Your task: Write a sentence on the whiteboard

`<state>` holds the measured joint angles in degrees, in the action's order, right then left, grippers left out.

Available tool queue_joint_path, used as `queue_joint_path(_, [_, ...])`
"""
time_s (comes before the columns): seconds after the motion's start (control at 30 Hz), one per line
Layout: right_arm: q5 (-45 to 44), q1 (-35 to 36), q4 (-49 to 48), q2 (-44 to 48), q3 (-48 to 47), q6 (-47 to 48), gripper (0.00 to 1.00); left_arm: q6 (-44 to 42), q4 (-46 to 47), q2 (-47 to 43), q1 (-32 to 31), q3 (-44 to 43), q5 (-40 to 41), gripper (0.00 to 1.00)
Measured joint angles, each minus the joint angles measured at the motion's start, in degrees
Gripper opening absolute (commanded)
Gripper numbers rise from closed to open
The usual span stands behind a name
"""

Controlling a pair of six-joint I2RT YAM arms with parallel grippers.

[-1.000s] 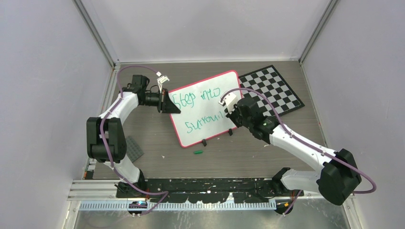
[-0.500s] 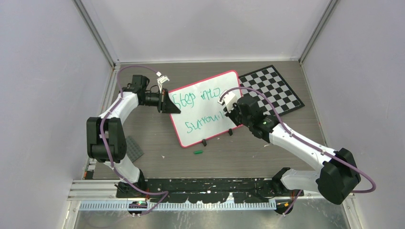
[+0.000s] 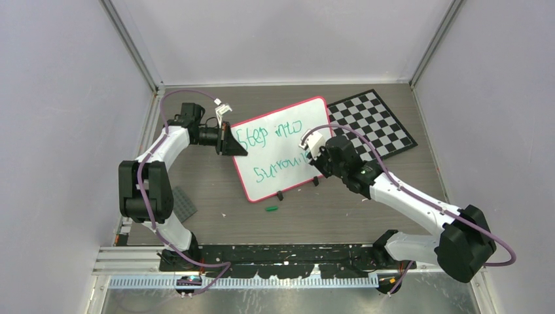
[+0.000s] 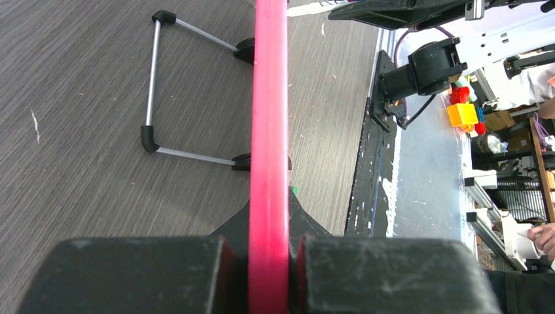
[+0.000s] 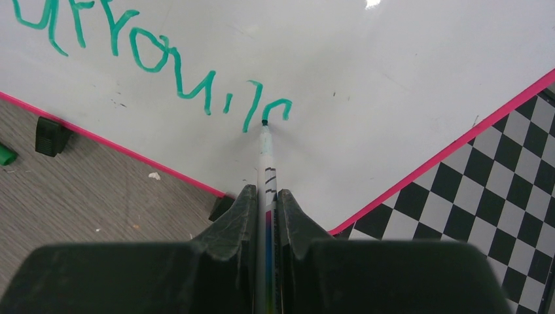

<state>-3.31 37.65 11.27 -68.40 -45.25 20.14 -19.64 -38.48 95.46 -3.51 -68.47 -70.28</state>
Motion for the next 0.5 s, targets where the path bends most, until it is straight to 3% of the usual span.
queue_joint_path(0.5, [-1.2, -0.5, 1.3, 0.0, -0.7, 0.7, 0.00, -0.7, -0.6, 0.0, 0.0, -0.2, -0.1, 0.00])
